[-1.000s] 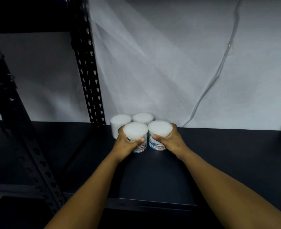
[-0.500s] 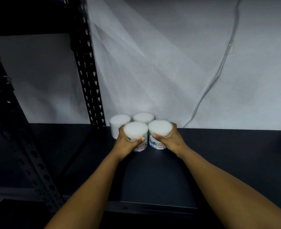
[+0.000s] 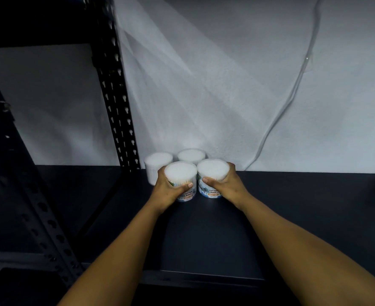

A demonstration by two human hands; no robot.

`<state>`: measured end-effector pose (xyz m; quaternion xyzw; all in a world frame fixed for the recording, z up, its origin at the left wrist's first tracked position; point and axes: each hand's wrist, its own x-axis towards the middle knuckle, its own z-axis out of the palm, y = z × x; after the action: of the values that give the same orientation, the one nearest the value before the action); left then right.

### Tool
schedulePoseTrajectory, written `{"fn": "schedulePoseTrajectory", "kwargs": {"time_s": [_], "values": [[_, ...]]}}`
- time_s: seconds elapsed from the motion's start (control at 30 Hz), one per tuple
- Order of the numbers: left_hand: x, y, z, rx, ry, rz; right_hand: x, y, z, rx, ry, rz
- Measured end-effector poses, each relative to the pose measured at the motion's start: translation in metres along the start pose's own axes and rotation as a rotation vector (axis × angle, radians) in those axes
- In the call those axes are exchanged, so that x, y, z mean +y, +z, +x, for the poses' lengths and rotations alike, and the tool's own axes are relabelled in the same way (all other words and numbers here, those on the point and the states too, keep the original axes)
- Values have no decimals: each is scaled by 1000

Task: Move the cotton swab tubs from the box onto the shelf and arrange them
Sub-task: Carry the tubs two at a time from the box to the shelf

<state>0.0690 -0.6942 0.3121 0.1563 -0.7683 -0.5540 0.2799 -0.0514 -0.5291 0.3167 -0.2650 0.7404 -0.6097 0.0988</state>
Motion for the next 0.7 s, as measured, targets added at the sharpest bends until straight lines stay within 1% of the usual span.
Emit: {"fn": "schedulePoseTrajectory", "kwargs": {"time_s": [0.17, 0.27, 0.33, 0.43, 0.5, 0.6, 0.7], "values": [[0, 0, -1, 4, 7, 22, 0, -1, 1, -28, 6, -27], [1, -1, -4, -17, -24, 43, -2, -3, 0, -36, 5, -38], [1, -3, -9, -24, -50, 67, -4, -5, -2, -42, 3, -86], [3, -4, -20, -12, -62, 173, -6, -7, -12, -28, 3, -242], [7, -6, -30, 17, -32, 284, -3, -9, -20, -21, -6, -379], [12, -11, -48, 39, 58, 536, -3, -13, -34, -35, -34, -639], [18, -13, -65, 19, 46, 763, -17, -16, -59, -60, -57, -858]]}}
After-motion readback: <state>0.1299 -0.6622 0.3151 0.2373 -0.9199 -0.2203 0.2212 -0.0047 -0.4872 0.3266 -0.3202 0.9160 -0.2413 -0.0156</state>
